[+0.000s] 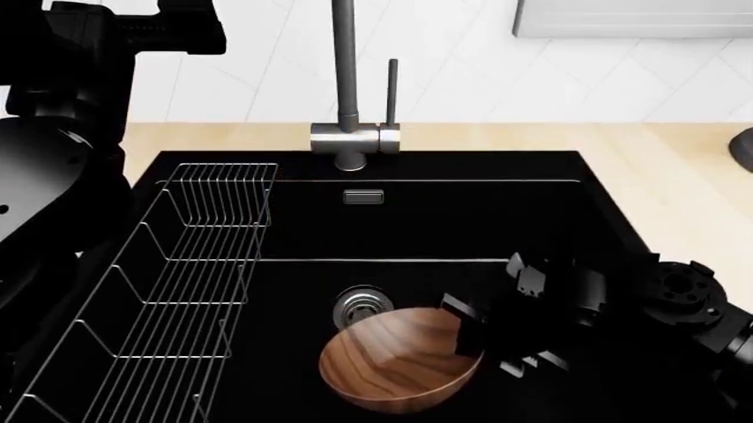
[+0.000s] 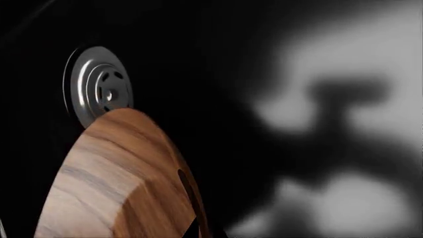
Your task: Move the fresh-baked cupcake off the tray onto the counter, and place the bowl used for mixing into the sink.
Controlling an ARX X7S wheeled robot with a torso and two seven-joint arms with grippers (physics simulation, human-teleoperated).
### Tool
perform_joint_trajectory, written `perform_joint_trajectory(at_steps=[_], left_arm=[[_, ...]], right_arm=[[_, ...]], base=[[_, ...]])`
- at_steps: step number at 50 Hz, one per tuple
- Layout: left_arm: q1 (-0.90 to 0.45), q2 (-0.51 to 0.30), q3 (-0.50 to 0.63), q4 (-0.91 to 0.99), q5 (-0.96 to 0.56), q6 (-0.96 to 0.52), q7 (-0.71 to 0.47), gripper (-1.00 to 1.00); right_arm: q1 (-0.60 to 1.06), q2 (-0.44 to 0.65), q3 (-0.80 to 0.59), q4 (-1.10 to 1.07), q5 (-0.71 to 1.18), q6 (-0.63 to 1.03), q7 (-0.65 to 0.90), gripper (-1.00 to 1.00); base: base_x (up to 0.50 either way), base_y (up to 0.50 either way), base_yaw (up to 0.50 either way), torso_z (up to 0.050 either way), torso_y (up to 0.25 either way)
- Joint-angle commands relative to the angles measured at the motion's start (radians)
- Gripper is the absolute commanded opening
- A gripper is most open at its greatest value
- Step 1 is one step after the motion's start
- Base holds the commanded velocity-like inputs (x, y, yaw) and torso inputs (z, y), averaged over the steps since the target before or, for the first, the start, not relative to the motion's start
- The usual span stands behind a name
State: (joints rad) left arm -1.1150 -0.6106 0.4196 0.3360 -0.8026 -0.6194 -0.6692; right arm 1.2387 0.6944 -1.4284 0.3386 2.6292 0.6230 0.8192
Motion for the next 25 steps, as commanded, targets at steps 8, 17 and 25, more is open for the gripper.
perform_joint_trajectory(at_steps=[8,17,25], left_arm=[[0.000,-0.004,-0.003,0.006,-0.004,-0.002,-0.003,1.00],[-0.002,0.002,0.000,-0.002,0.003,0.006,0.001,1.00],[-0.010,-0.001,-0.004,0.008,-0.005,-0.001,-0.003,1.00]], right_arm=[[-0.003,-0.006,0.001,0.010,0.003,0.003,0.004,1.00],[0.019,0.035,0.007,-0.046,0.005,-0.019,0.057,1.00],[0.077,0.089,0.033,-0.126,0.001,-0.055,0.124,1.00]], base=[[0.00,0.00,0.00,0.000,0.000],[0.00,0.00,0.00,0.000,0.000],[0.00,0.00,0.00,0.000,0.000]])
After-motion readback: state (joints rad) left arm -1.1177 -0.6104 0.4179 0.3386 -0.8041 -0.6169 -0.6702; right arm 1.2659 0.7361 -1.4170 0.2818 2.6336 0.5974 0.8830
